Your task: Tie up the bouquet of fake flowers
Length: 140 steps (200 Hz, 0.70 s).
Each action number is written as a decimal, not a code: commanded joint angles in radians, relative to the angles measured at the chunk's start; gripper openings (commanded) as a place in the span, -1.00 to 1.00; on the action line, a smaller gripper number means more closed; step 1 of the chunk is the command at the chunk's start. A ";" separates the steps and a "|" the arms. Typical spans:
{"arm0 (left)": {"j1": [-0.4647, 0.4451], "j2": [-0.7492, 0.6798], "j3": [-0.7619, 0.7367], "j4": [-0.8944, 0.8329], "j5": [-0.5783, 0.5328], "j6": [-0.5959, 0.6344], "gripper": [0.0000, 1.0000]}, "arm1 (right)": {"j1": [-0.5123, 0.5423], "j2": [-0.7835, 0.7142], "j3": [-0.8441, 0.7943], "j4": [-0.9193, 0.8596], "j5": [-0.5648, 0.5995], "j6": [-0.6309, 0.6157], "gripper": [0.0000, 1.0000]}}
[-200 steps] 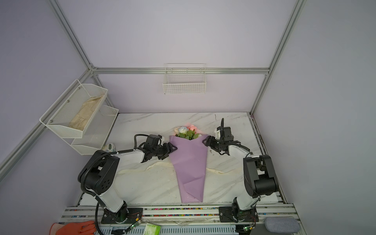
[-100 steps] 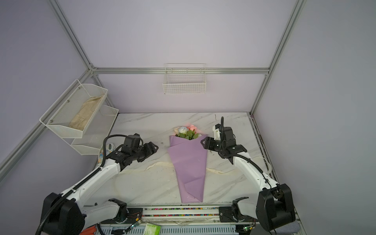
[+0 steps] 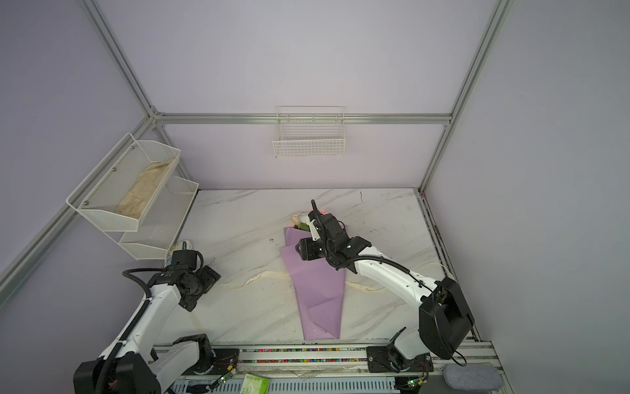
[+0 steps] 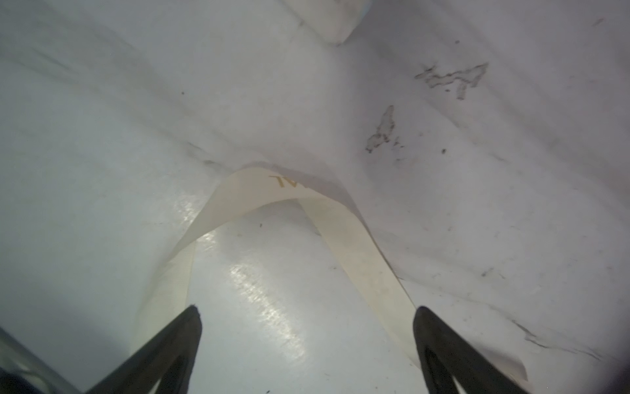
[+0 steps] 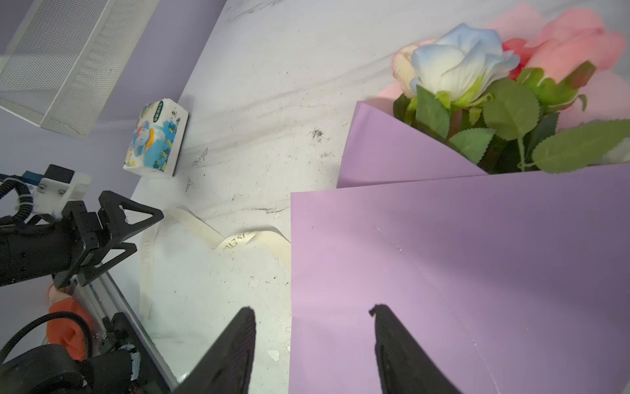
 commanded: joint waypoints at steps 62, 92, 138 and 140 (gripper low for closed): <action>0.020 0.218 0.187 0.067 -0.035 -0.016 0.90 | 0.003 0.073 0.033 0.031 -0.009 -0.047 0.19; 0.020 0.353 0.232 0.031 -0.055 -0.060 0.80 | 0.003 0.099 0.039 0.023 0.007 -0.051 0.20; 0.020 0.420 0.221 0.030 -0.086 -0.101 0.55 | 0.002 0.118 0.059 0.006 0.043 -0.061 0.21; 0.019 0.421 0.219 0.032 -0.087 -0.102 0.54 | 0.003 0.119 0.061 0.004 0.048 -0.060 0.21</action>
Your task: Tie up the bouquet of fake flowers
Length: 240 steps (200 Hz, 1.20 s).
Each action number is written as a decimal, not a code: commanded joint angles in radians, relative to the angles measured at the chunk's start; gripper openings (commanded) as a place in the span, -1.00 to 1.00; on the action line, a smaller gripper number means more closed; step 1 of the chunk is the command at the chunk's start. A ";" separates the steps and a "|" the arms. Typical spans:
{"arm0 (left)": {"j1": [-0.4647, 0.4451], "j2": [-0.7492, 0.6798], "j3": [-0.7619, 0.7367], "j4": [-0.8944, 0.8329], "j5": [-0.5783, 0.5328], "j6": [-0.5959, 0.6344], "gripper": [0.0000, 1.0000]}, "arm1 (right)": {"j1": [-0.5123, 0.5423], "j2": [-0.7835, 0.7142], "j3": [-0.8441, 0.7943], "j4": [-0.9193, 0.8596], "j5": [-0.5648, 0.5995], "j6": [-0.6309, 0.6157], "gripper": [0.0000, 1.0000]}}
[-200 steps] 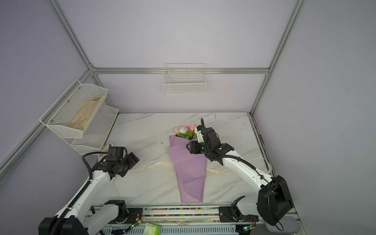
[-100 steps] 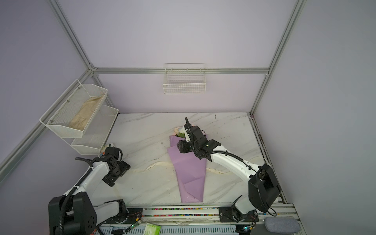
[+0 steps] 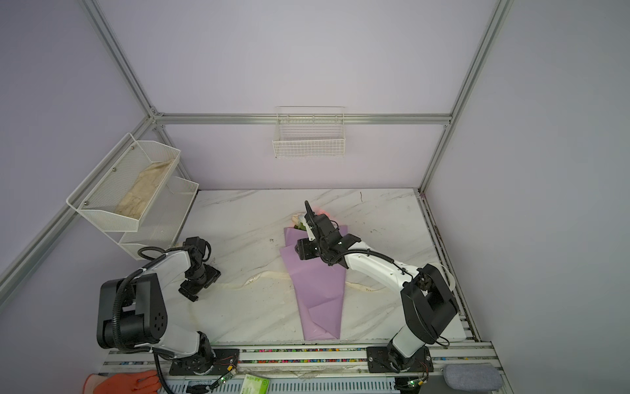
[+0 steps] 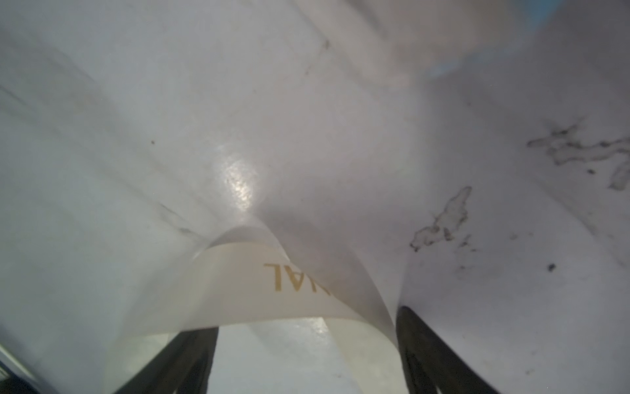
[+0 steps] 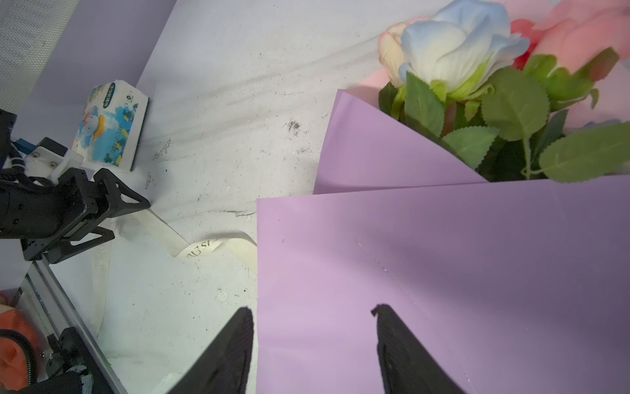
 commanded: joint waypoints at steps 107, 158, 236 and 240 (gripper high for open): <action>0.000 -0.083 0.020 0.049 0.081 0.019 -1.00 | -0.274 -0.253 -0.178 -0.054 0.213 0.275 0.08; -0.012 -0.371 0.079 0.015 0.103 0.091 -1.00 | -0.700 -0.543 -0.364 -0.203 0.284 0.356 -0.10; -0.012 -0.504 0.263 -0.097 -0.011 0.253 -1.00 | -1.115 -0.363 -0.364 -0.250 0.416 0.242 -0.04; -0.012 -0.507 0.265 -0.100 -0.024 0.256 -1.00 | -1.117 -0.354 -0.367 -0.236 0.424 0.230 -0.04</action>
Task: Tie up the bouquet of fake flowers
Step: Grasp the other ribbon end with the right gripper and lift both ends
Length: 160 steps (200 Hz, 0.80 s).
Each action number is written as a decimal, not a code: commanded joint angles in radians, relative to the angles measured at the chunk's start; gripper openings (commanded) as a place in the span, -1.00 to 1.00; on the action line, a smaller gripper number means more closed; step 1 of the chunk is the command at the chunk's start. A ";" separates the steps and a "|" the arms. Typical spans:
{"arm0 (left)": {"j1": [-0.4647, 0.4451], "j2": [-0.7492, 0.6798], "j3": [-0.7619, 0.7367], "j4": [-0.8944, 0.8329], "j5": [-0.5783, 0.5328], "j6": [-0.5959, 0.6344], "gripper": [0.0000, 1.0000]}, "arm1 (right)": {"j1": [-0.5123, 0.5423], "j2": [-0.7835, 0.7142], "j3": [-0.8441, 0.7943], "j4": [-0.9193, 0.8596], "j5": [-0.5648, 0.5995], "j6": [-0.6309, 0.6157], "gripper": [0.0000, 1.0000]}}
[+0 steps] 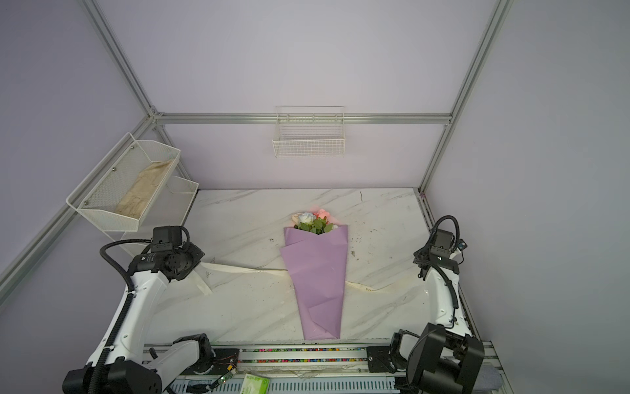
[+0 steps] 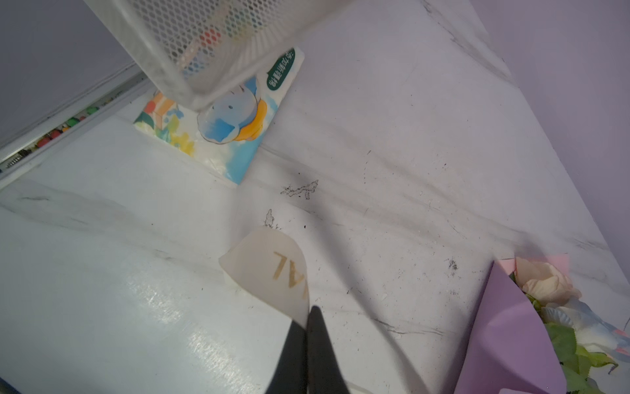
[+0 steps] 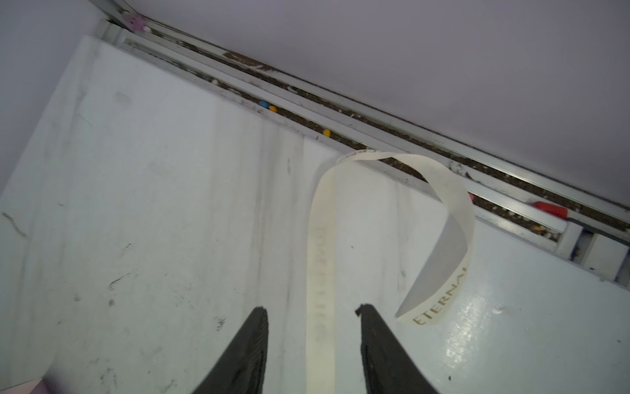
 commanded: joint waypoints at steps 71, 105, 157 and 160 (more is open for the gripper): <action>0.009 -0.031 0.157 -0.033 -0.211 0.171 -1.00 | -0.220 0.114 -0.018 0.058 0.135 -0.047 0.26; 0.009 -0.013 0.128 0.014 -0.077 0.164 -1.00 | -0.266 0.138 -0.072 0.171 -0.043 -0.031 0.26; 0.009 -0.008 0.091 0.024 -0.036 0.155 -1.00 | -0.246 0.242 -0.053 0.267 -0.198 0.053 0.31; 0.008 -0.008 0.089 0.025 -0.035 0.154 -1.00 | -0.245 0.251 -0.053 0.275 -0.204 0.055 0.31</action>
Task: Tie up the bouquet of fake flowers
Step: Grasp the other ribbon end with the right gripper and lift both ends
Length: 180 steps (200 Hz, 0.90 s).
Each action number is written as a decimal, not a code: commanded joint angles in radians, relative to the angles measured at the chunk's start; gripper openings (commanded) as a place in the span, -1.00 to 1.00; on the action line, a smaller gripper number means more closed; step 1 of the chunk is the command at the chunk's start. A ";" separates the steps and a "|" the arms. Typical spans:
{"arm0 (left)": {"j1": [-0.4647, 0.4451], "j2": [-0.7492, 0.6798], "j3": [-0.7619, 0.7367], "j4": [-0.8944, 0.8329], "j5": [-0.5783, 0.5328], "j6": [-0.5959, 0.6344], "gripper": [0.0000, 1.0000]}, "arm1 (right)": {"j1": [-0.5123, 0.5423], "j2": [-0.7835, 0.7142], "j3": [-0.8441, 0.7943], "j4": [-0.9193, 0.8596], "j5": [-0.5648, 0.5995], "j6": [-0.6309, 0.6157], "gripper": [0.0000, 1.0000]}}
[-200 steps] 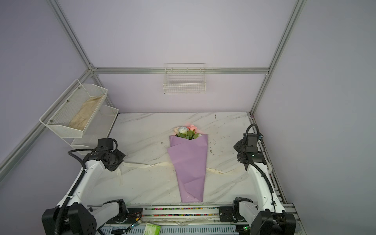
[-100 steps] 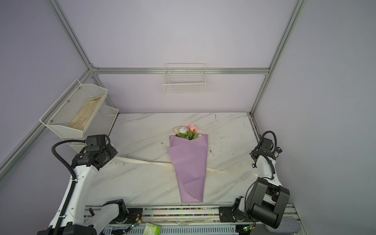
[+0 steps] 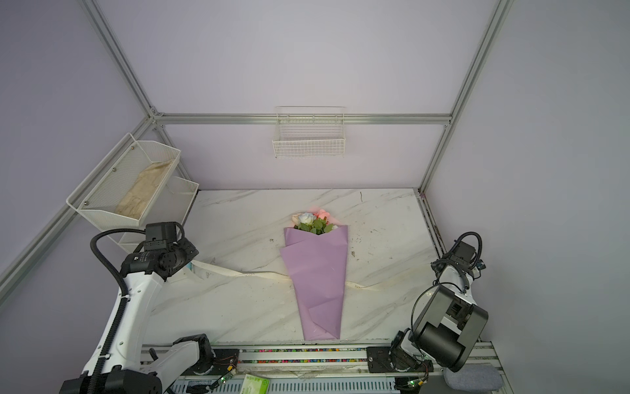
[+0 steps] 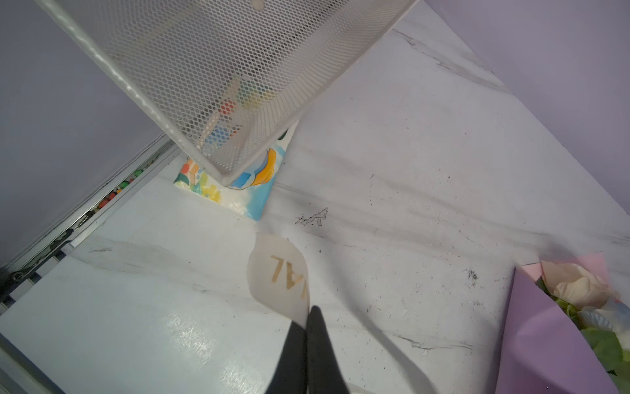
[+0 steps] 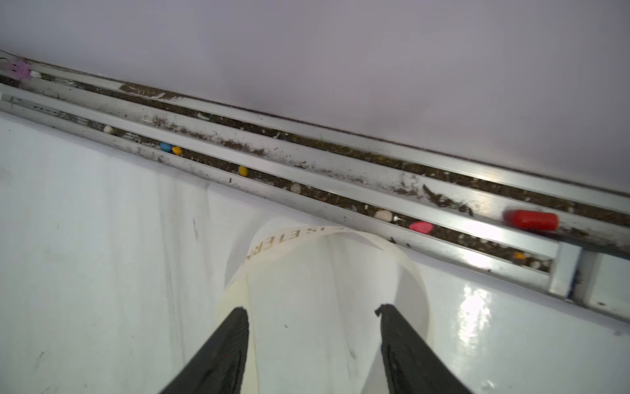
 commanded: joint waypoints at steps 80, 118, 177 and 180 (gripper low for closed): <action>0.007 0.014 0.031 0.040 0.063 0.008 -1.00 | 0.123 0.299 0.108 0.165 0.000 0.089 0.27; 0.007 0.017 0.030 0.036 0.076 0.011 -1.00 | 0.213 0.441 0.182 0.130 0.153 0.096 0.10; 0.007 0.020 0.047 0.031 0.094 0.017 -1.00 | 0.232 0.382 0.234 0.122 0.124 0.003 -1.00; 0.007 0.019 0.049 0.030 0.098 0.017 -1.00 | 0.233 0.365 0.236 0.121 0.118 -0.005 -1.00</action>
